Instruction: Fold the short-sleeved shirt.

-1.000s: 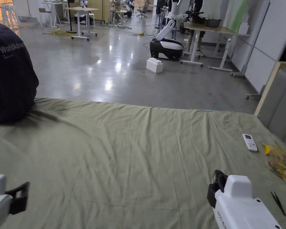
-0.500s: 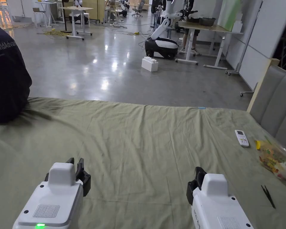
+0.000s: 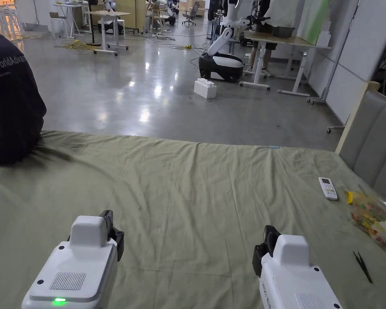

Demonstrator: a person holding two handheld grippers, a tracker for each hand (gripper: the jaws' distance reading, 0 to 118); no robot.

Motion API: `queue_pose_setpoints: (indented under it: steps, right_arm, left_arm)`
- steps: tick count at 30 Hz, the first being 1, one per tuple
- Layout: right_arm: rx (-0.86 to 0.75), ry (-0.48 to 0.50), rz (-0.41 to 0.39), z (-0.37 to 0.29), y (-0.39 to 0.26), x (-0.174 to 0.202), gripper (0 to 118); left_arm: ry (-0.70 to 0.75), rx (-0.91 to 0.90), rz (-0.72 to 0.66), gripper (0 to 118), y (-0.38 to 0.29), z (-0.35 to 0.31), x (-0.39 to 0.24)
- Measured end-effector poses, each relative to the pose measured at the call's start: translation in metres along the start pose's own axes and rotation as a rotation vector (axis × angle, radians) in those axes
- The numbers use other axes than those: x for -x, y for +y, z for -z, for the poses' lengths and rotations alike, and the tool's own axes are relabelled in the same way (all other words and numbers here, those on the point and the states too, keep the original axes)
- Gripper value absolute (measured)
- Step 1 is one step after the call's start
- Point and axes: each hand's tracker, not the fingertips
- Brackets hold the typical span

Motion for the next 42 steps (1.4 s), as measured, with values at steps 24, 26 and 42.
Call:
queue_pose_setpoints:
  steps: [24,26,42]
  right_arm:
    - [-0.013,-0.009,-0.027,0.0009,0.0004,-0.0011,87]
    - [0.005,-0.007,0.002,0.0030,-0.0013,-0.0024,98]
    - [-0.015,0.013,0.046,0.0068,0.0023,-0.0033,118]
  left_arm:
    - [0.027,-0.007,-0.017,76,-0.0022,-0.0043,-0.0048]
    - [0.029,-0.015,-0.014,78,-0.0010,-0.0042,-0.0034]
    - [0.034,-0.016,-0.017,103,0.0013,-0.0019,0.0035]
